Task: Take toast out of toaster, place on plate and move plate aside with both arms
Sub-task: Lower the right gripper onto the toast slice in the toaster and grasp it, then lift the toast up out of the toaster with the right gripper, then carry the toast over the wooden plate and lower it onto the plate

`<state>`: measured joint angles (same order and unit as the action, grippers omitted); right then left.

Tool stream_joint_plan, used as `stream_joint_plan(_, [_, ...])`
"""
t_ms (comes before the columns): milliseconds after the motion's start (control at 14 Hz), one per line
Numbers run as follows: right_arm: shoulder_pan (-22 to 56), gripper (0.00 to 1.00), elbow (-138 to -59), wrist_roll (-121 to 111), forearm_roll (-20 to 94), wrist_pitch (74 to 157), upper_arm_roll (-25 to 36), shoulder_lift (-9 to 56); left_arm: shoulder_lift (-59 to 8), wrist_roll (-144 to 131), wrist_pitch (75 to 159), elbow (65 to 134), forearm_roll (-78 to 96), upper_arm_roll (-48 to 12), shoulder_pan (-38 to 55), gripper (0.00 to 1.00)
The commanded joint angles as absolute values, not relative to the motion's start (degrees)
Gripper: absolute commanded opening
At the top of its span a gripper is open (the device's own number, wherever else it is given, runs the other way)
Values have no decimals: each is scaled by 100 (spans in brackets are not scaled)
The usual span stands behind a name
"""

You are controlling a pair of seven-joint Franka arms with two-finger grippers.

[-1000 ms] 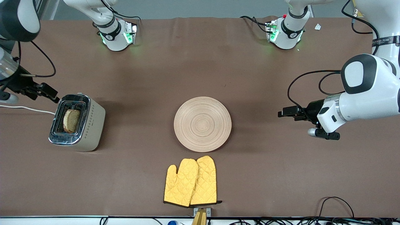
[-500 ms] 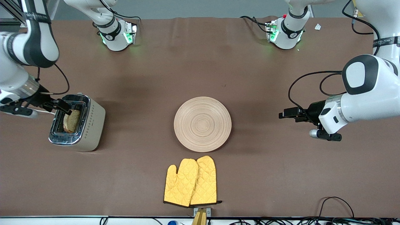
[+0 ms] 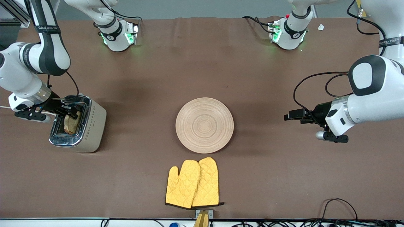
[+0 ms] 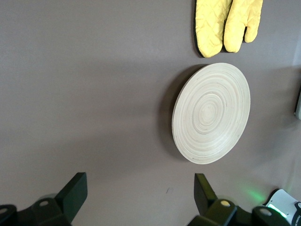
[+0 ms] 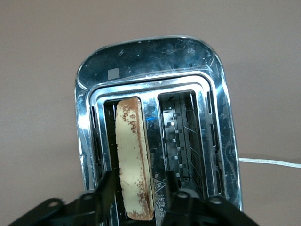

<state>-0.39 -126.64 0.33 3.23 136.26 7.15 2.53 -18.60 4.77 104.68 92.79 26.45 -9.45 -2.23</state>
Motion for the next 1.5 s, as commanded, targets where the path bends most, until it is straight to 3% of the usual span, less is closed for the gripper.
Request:
stream_joint_plan(0, [-70, 0, -12709, -141, 448, 13605, 686, 167, -1881, 642, 10389, 9158, 2716, -949, -281, 100])
stream_joint_plan(214, [-53, 0, -12482, -123, 440, 13283, 668, 123, -1872, 650, 10380, 9158, 2716, -949, -334, 100])
stream_joint_plan(500, [350, 0, -10413, 672, 204, 10274, 431, -141, -1811, 650, 10380, 9149, 2733, -958, -334, 100])
stream_joint_plan(643, [1042, 0, -9740, 2041, 9, 9546, 299, -79, -1802, 650, 10354, 9149, 2733, -949, -351, 100])
stream_joint_plan(857, [2395, 0, -9721, 3835, 0, 9746, 308, 139, -1802, 650, 10318, 9114, 2733, -958, -396, 100])
stream_joint_plan(1429, [4314, 0, -9677, 6939, -140, 11889, 308, 1826, -1819, 650, 10318, 9114, 2742, -949, -404, 100])
